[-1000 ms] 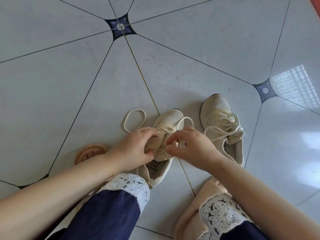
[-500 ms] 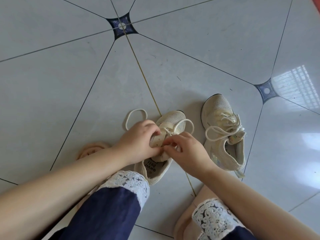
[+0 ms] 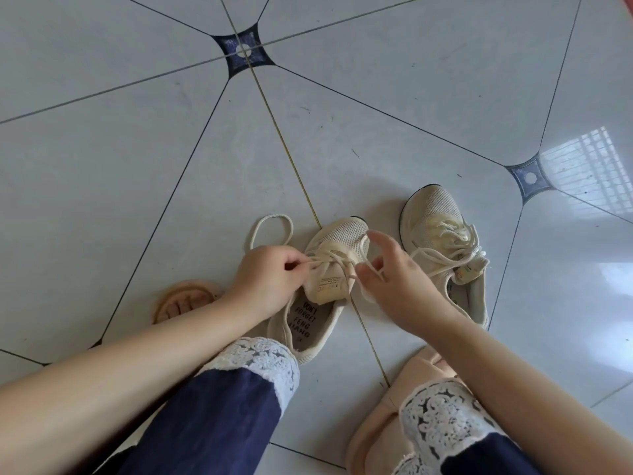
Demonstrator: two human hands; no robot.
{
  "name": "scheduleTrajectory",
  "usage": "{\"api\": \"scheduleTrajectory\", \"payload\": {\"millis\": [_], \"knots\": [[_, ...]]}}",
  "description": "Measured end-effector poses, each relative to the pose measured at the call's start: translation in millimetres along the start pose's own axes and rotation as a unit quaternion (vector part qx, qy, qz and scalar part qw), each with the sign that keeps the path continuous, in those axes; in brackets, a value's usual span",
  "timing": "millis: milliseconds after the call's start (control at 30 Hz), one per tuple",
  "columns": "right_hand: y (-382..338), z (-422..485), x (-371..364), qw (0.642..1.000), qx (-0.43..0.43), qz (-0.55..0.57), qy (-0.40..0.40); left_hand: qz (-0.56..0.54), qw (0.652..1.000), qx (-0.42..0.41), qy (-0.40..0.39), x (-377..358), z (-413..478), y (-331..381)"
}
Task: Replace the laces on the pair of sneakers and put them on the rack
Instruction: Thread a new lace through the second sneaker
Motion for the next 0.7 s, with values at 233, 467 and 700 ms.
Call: {"api": "scheduleTrajectory", "payload": {"millis": [233, 467, 700], "knots": [[-20.8, -1.5, 19.3, 0.99, 0.05, -0.122, 0.047, -0.201, 0.969, 0.142, 0.005, -17.9, -7.4, -27.9], [-33.3, -10.4, 21.8, 0.958, 0.071, -0.249, 0.121, -0.296, 0.934, 0.2, 0.012, -24.6, -13.3, -33.5], [-30.8, 8.1, -1.4, 0.999, 0.0, -0.032, -0.002, -0.147, 0.979, 0.143, -0.003, -14.6, -1.6, -26.7]]}}
Point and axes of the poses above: each hand's wrist, its own z-axis towards the middle knuckle, its own x-axis out of the back of the hand, y = z × x, the point moved 10 cm from there along z, towards the middle knuckle, and after that the axes turned 11 degrees about -x, right-handed, at the moved point
